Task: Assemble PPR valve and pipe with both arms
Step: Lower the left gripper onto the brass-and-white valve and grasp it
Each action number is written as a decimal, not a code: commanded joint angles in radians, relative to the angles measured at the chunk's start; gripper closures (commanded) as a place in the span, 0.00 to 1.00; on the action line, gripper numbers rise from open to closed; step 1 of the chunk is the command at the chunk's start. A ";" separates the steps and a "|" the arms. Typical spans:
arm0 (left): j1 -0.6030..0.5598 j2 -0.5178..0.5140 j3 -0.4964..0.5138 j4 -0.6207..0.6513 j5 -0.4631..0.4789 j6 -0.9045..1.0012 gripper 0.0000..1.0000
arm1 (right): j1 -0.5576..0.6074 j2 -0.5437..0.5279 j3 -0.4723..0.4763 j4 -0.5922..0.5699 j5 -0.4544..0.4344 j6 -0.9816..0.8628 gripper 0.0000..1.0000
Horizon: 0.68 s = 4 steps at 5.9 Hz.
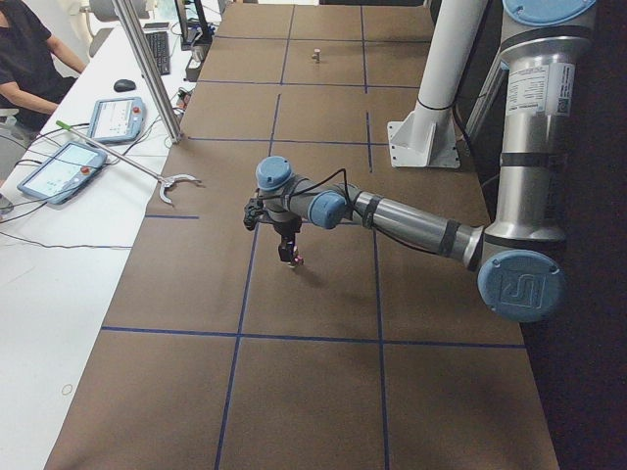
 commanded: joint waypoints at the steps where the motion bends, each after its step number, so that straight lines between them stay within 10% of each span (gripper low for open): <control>1: 0.040 -0.016 0.010 -0.005 0.070 -0.008 0.00 | -0.002 0.000 -0.001 -0.001 0.000 0.006 0.00; 4: 0.074 -0.042 0.053 -0.005 0.070 -0.006 0.00 | -0.002 0.000 -0.003 -0.003 0.004 0.010 0.00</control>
